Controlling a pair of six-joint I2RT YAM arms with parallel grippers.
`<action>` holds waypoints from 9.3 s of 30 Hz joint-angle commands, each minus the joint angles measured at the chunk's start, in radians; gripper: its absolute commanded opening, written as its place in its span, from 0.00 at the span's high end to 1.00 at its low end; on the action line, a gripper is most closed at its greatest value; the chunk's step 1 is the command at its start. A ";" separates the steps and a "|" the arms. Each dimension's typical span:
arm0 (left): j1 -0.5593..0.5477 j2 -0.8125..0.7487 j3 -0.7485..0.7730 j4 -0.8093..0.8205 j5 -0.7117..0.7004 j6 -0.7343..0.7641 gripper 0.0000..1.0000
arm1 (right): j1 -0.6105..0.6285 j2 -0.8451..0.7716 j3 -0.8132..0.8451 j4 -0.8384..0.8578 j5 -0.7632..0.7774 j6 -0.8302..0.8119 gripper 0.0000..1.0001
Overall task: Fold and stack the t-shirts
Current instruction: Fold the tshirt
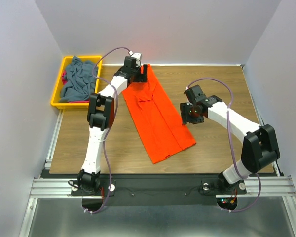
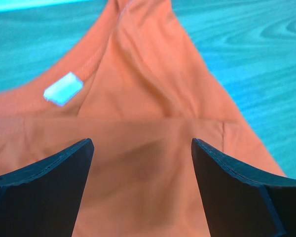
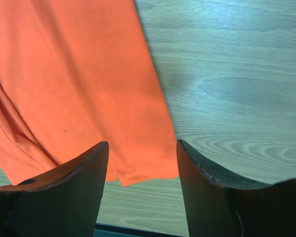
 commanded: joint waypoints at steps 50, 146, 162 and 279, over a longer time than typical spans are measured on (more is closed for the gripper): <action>-0.089 -0.169 -0.194 -0.305 -0.409 -0.278 0.46 | -0.086 -0.131 -0.186 0.081 -0.270 0.009 0.59; -0.600 -0.775 -1.168 -0.465 -0.135 -0.634 0.60 | -0.075 0.090 -0.304 0.206 -0.289 0.106 0.60; -0.602 -0.792 -1.168 -0.457 -0.128 -0.624 1.00 | -0.075 0.051 -0.283 0.186 -0.284 0.109 0.99; -0.023 -0.753 -0.825 -0.066 -0.372 -0.298 0.23 | -0.045 0.602 0.705 0.290 -0.154 -0.035 0.55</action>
